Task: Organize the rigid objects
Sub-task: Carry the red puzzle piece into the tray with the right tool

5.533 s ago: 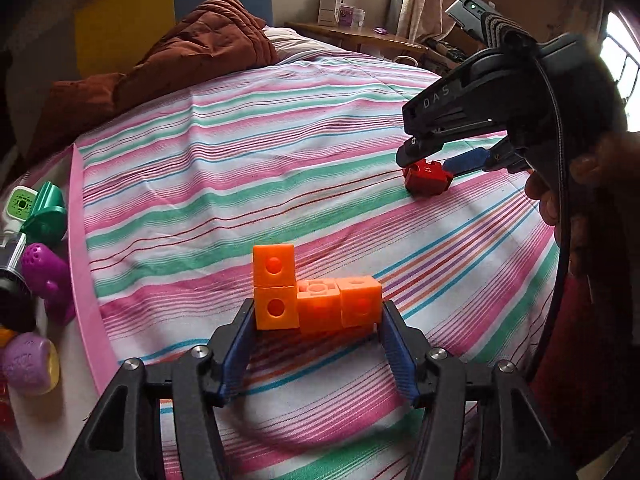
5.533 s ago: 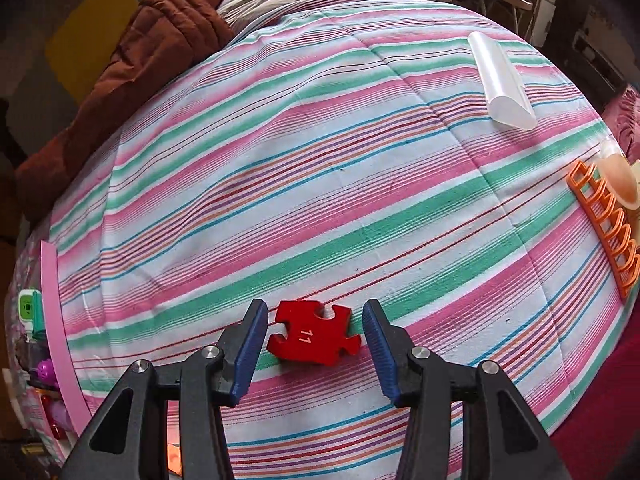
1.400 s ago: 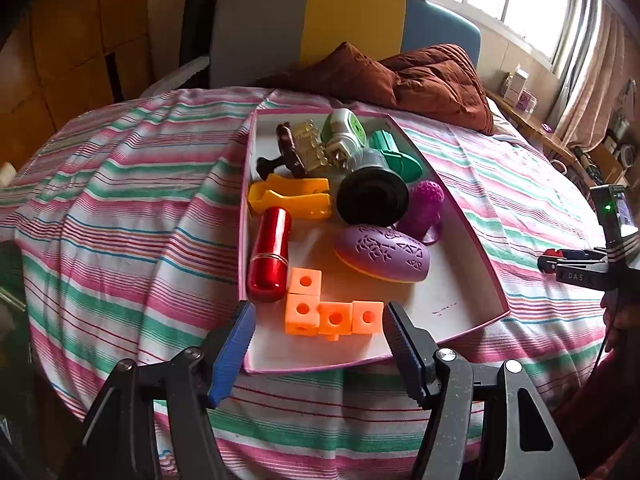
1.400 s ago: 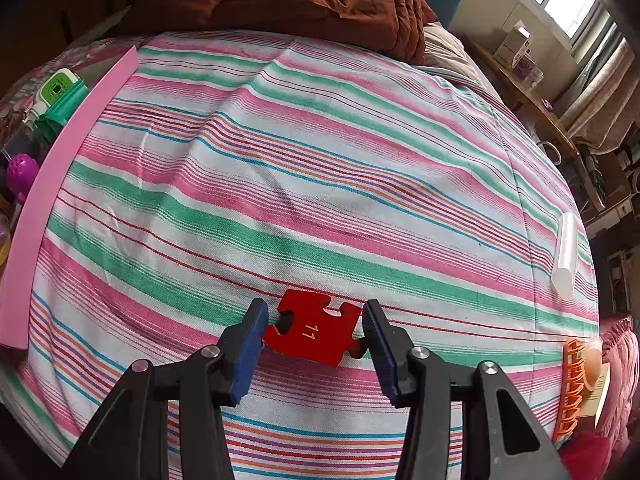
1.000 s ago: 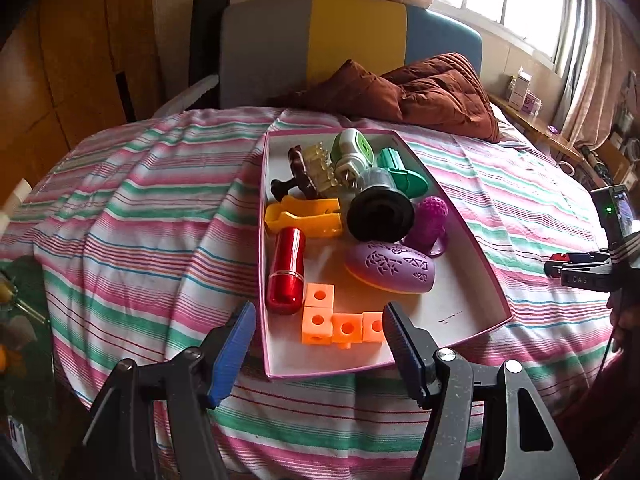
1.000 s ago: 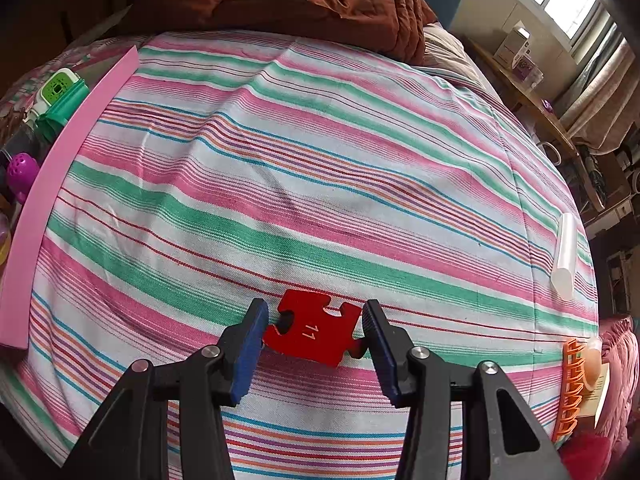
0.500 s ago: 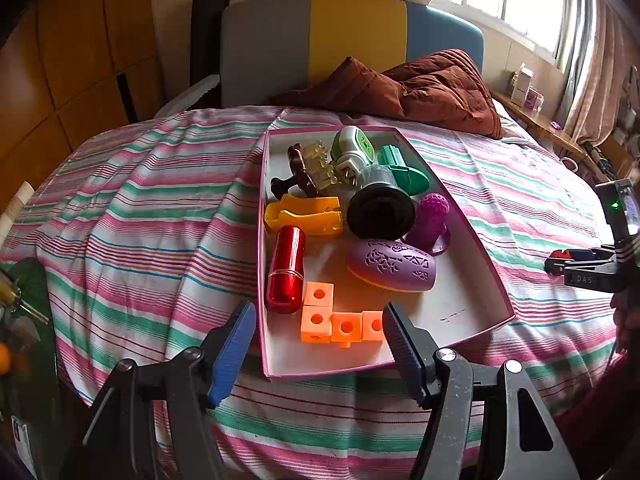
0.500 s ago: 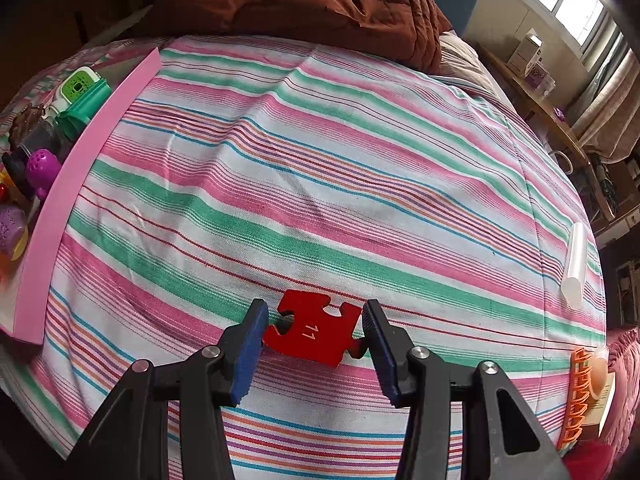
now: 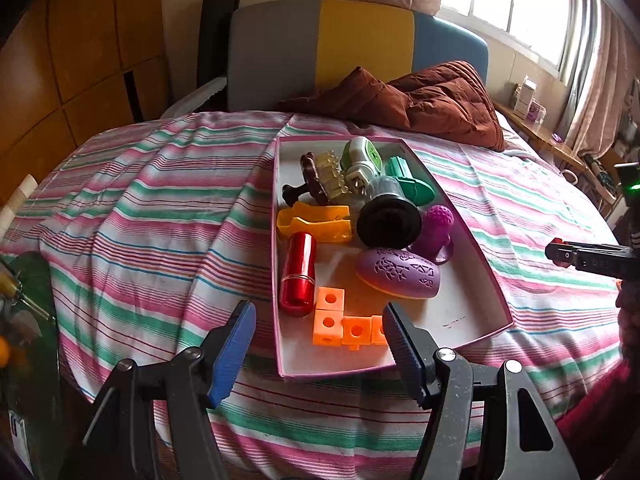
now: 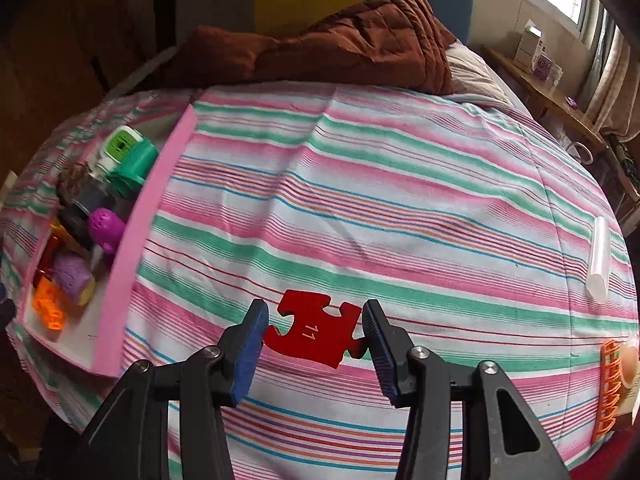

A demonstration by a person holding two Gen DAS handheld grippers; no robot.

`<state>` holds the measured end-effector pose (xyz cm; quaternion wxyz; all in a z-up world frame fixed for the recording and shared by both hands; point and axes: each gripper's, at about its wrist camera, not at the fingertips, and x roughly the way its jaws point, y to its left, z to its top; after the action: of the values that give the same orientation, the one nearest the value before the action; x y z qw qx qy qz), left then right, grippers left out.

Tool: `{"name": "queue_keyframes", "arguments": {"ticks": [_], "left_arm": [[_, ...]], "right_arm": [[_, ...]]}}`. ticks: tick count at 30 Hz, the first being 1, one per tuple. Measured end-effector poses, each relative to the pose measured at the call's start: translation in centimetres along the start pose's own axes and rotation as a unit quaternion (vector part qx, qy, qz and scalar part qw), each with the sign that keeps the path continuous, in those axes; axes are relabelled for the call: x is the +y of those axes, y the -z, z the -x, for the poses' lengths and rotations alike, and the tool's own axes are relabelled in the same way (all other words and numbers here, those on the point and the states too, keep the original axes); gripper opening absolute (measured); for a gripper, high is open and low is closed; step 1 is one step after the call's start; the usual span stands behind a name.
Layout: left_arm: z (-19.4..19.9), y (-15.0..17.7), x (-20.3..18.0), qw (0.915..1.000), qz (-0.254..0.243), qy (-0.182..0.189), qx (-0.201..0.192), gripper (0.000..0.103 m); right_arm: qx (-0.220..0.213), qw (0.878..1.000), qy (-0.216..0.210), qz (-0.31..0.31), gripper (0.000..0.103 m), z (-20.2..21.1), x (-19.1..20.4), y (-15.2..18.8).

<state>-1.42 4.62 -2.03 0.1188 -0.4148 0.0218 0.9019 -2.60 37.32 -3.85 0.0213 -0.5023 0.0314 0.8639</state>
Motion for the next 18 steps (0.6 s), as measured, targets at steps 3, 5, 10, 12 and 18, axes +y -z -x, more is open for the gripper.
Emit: {"name": "queue_keyframes", "arguments": {"ticks": [3, 5, 10, 12, 18], "left_arm": [[0.3, -0.1, 0.8, 0.9999, 0.008, -0.007, -0.006, 0.067], [0.6, -0.2, 1.6, 0.9997, 0.018, -0.013, -0.009, 0.067], [1.1, 0.0, 4.0, 0.9984, 0.043, -0.032, -0.015, 0.067], [1.2, 0.2, 5.1, 0.9978, 0.053, -0.038, -0.013, 0.067], [1.1, 0.8, 6.6, 0.9964, 0.071, -0.046, -0.007, 0.067]], "right_arm": [[-0.027, 0.999, -0.035, 0.031, 0.049, 1.4, 3.4, -0.8], [-0.042, 0.996, -0.056, 0.055, 0.049, 2.3, 6.1, -1.2], [-0.064, 0.986, -0.109, 0.107, 0.049, 3.2, 12.3, -2.6], [-0.064, 0.983, -0.121, 0.124, 0.049, 2.9, 14.6, -3.1], [-0.061, 0.972, -0.145, 0.174, 0.049, 1.7, 20.7, -3.5]]}}
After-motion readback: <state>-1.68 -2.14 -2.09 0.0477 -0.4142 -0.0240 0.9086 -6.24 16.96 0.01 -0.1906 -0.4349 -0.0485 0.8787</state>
